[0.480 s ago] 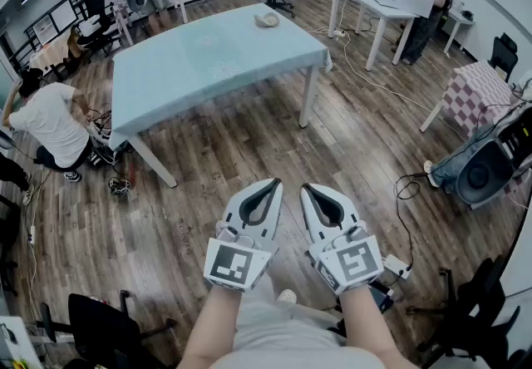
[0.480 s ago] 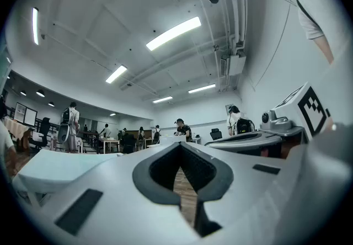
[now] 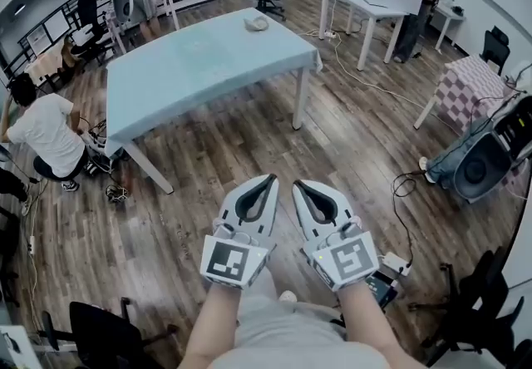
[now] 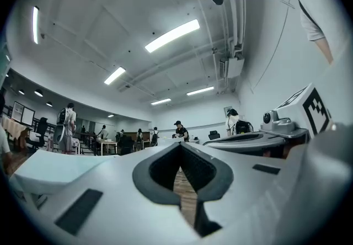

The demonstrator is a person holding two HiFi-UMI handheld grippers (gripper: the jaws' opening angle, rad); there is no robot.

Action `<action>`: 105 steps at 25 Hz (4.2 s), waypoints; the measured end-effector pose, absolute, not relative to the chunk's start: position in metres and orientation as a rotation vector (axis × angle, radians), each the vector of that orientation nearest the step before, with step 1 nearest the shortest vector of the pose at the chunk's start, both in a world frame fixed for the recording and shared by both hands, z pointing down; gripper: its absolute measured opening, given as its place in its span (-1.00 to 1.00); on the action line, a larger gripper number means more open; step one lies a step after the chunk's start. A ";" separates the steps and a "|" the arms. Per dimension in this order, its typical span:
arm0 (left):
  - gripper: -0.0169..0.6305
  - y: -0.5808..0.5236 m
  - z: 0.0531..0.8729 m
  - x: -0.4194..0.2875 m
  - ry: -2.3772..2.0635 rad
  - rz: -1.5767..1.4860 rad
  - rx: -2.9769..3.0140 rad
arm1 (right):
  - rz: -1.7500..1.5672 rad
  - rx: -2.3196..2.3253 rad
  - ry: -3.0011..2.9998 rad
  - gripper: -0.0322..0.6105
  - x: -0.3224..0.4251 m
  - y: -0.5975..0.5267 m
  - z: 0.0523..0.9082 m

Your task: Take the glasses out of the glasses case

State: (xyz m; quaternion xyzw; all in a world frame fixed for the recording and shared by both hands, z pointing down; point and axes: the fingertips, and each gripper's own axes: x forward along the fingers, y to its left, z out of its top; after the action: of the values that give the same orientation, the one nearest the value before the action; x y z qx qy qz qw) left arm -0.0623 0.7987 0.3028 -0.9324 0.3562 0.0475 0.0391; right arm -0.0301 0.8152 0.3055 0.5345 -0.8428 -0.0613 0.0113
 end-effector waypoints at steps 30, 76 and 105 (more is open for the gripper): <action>-0.92 0.540 0.301 -0.089 1.000 0.147 -2.883 | -0.138 1.695 -2.603 -0.88 -0.063 0.553 0.315; -0.92 0.213 0.324 -0.022 1.081 0.138 -2.925 | -0.124 1.645 -2.607 -0.88 0.008 0.223 0.324; -0.92 0.043 0.330 0.026 1.174 0.080 -2.888 | -0.085 1.553 -2.642 -0.88 0.064 0.054 0.337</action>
State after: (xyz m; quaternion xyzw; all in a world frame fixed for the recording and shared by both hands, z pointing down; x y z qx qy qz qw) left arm 0.0259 0.0427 0.3303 -0.9261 0.3763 0.0257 0.0114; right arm 0.0636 0.0537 0.3366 0.5063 -0.8611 -0.0278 0.0378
